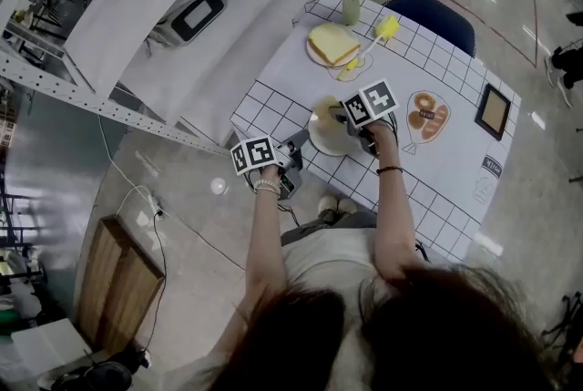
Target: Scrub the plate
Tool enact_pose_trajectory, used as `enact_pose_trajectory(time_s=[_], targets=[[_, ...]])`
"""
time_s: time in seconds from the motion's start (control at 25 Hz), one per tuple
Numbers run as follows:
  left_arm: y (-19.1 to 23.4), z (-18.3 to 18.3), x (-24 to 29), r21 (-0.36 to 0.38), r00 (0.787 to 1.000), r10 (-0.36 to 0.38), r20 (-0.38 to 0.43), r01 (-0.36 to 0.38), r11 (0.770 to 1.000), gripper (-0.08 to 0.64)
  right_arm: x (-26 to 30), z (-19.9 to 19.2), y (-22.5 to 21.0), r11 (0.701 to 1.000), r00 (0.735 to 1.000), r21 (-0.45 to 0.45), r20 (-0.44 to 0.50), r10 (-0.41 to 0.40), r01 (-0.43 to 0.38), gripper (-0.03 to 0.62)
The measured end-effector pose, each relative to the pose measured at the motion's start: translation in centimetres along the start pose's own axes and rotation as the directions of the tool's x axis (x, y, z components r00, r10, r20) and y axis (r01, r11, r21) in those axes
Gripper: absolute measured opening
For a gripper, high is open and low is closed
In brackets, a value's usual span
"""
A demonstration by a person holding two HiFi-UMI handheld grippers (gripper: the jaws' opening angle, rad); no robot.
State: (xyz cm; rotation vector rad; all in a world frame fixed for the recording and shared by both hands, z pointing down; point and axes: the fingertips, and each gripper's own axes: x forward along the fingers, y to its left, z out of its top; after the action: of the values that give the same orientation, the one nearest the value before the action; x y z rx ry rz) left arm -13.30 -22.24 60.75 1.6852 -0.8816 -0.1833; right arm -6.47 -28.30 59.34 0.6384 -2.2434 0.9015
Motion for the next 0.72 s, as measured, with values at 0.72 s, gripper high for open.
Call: enact_pose_trajectory(time_s=[0.72], targets=[[0.0, -0.4, -0.2, 0.011, 1.0, -0.005, -0.018, 0.006, 1.0, 0.011, -1.9, -0.9, -1.9, 0.994, 0.997, 0.079, 0.035, -0.074, 0.071, 0.08]])
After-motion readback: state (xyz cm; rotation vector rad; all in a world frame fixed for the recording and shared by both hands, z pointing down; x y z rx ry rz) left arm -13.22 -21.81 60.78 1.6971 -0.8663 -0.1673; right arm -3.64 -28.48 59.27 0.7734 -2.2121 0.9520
